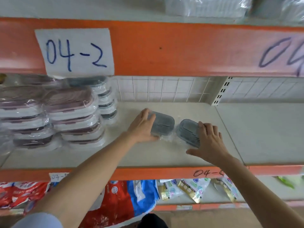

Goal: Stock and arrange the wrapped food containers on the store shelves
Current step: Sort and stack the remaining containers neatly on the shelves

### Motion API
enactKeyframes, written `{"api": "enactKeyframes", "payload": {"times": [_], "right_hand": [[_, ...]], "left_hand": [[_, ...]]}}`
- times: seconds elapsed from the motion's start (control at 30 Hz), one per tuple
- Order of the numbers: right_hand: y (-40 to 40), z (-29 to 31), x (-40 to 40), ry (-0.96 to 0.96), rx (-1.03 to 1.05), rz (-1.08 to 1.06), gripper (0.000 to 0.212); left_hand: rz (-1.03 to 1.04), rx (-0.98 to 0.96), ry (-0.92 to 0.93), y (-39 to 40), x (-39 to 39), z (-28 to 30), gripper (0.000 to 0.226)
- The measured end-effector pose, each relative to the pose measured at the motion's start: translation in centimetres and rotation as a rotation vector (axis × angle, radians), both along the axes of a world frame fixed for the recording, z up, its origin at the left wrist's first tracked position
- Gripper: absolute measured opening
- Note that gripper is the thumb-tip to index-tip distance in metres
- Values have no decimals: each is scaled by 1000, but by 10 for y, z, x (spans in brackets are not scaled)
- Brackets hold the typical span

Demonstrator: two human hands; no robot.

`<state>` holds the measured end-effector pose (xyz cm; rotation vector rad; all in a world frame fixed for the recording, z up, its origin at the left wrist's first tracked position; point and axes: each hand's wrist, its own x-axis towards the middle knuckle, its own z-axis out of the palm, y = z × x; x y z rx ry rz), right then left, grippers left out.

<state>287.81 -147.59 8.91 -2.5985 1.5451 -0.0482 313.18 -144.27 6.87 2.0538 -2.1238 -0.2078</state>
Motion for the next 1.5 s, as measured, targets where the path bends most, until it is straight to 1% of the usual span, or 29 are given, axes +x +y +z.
{"api": "enactKeyframes", "payload": {"times": [0.07, 0.17, 0.23, 0.33, 0.4, 0.5, 0.67, 0.87, 0.97, 1.13, 1.27, 1.37, 1.5], "right_hand": [[11, 1, -6, -22, 53, -26, 115], [30, 2, -8, -76, 102, -52, 103], [42, 5, -10, -68, 90, -46, 98], [65, 14, -19, -14, 86, -2, 101], [84, 22, -27, 0, 91, 32, 104], [106, 42, -39, -19, 81, 61, 102], [146, 103, -57, -78, 18, 88, 106], [202, 188, -56, -128, -116, 168, 114], [211, 240, -54, -190, -174, 176, 113], [203, 319, -44, -261, -248, 221, 108], [165, 374, -27, -268, -291, 276, 109], [121, 409, -11, -193, -252, 298, 112], [63, 434, 17, -118, -253, 342, 110]], "left_hand": [[-61, 3, -63, 9, -9, 4, 89], [-78, 86, -139, 21, -17, 5, 100], [-58, 111, -179, 31, -23, 8, 99], [-66, 160, -163, 54, -31, 13, 92], [-57, 130, -153, 72, -31, 22, 90], [-60, 27, -203, 92, -29, 48, 98], [-124, -18, -189, 155, -47, 117, 103], [-95, -184, -230, 251, -44, 215, 104], [-50, -256, -231, 270, -38, 266, 107], [90, -419, -118, 276, -32, 342, 97], [153, -522, -46, 265, -17, 382, 98], [164, -546, -64, 247, -4, 403, 103], [177, -576, -48, 214, 12, 427, 102]]}}
